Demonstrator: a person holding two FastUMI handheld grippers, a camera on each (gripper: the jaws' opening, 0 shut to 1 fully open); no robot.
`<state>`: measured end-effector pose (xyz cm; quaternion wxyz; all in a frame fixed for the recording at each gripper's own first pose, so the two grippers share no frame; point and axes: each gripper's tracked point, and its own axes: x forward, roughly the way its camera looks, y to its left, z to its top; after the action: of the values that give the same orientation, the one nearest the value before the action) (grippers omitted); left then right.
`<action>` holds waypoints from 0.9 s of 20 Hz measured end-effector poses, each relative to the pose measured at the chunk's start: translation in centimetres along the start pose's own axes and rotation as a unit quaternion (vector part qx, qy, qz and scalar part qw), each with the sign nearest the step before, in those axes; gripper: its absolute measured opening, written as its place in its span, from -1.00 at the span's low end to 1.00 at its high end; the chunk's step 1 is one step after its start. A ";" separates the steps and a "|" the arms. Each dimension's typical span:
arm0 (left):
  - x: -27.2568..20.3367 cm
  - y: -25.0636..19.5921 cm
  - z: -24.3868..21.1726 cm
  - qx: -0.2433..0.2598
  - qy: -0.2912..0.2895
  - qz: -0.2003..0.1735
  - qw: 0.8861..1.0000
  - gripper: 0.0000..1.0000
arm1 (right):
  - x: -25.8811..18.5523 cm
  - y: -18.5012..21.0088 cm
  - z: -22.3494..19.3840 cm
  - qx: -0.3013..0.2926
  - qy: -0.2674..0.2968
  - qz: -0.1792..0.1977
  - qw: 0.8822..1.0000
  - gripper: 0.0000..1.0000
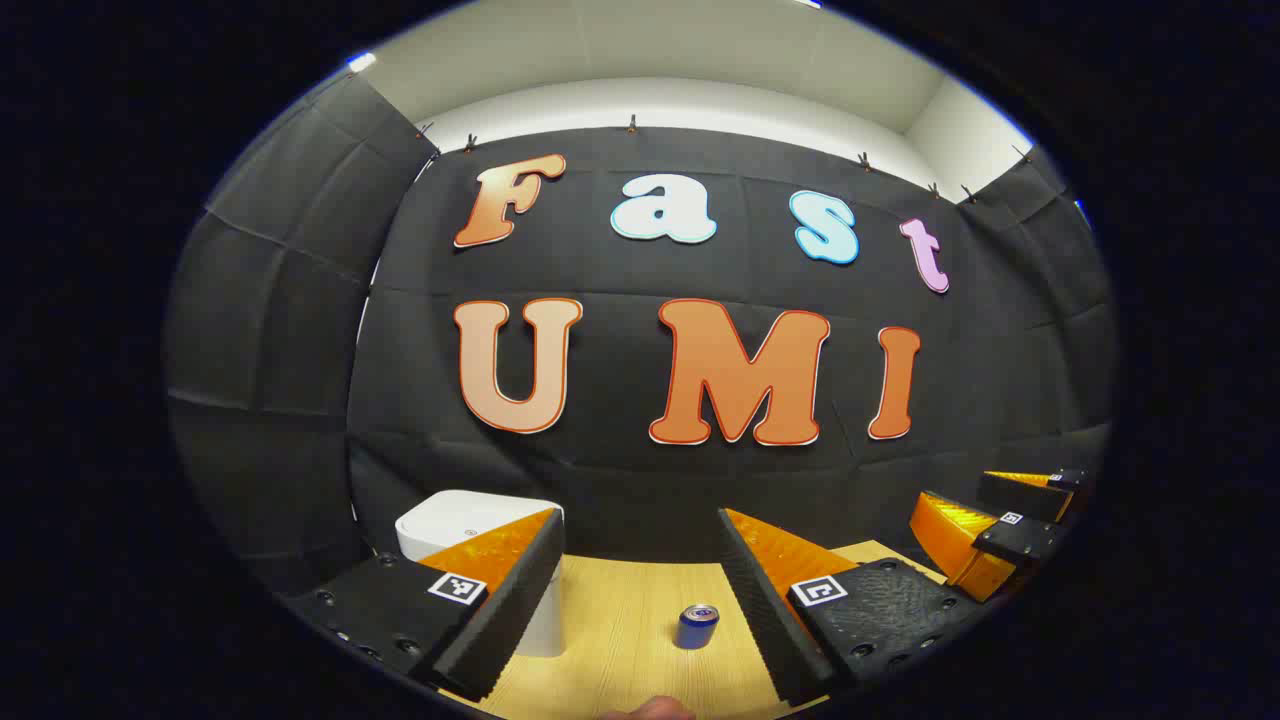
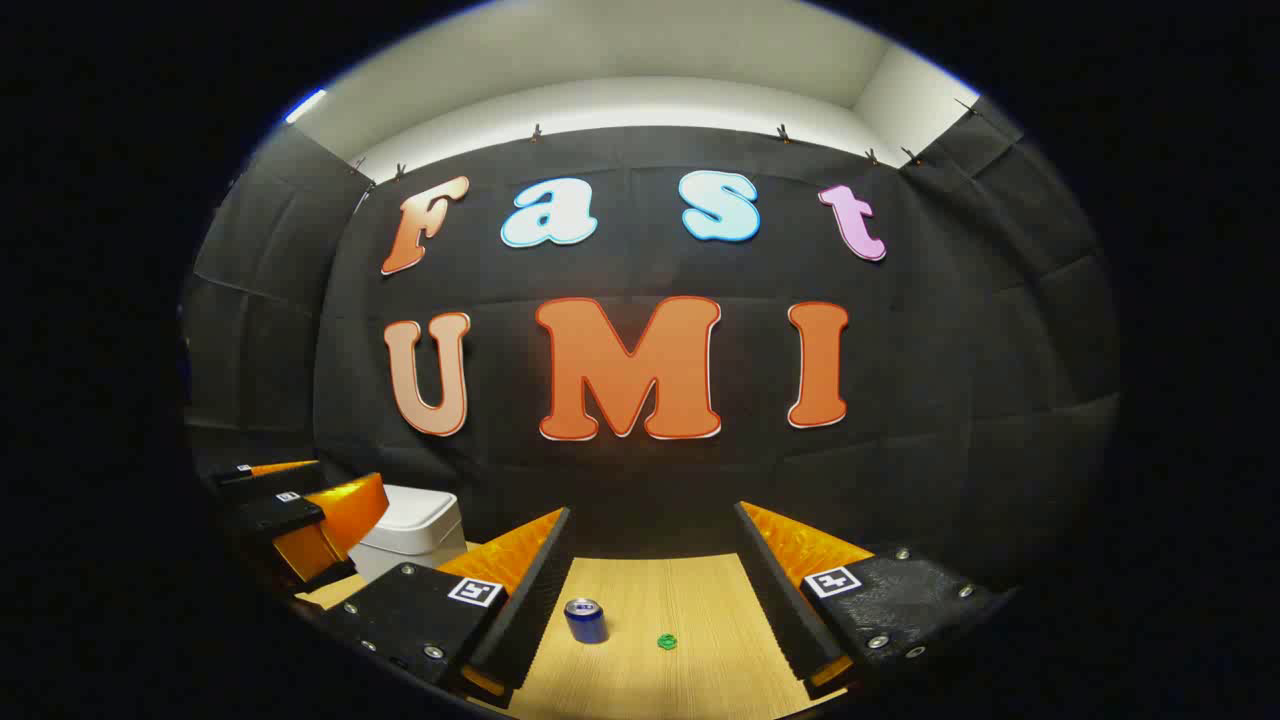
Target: Press the lid of the desktop garbage bin to open it, pick up the crumpled paper on the desktop and throw it into the bin, then pick up the pop can on the desktop and drop it into the bin, and finally close the garbage bin lid.
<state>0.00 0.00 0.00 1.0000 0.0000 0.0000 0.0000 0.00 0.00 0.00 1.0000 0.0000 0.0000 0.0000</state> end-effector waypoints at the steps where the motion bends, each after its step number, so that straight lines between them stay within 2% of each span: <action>1: 0.0 0.1 0.1 0.004 -0.003 0.006 1.000 0.89 | 0.1 -0.1 -0.4 0.003 0.005 0.000 1.000 0.87; 6: -0.1 -0.6 0.5 0.035 -0.023 0.013 0.999 0.86 | 0.8 -0.3 -0.2 0.050 0.012 -0.004 0.999 0.87; 9: 0.4 -1.1 0.0 0.033 -0.018 0.010 0.999 0.87 | 0.7 -0.9 -0.8 0.026 0.025 -0.007 0.999 0.87; 11: 0.4 -1.3 -0.2 0.032 -0.015 0.010 0.999 0.89 | 0.4 -0.6 0.0 0.012 0.011 0.001 1.000 0.87; 15: 0.4 -1.8 -0.8 0.034 -0.008 0.009 0.999 0.86 | 0.3 -1.3 1.9 0.002 -0.023 -0.004 1.000 0.87; 18: 0.6 -2.0 -1.2 0.032 -0.002 0.005 0.999 0.89 | 0.6 -0.8 1.6 -0.006 -0.021 0.005 1.000 0.87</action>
<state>0.60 -2.03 -1.16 0.9995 0.0320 -0.0024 0.0049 0.56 -0.79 1.55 0.9997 -0.0058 -0.0213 0.0051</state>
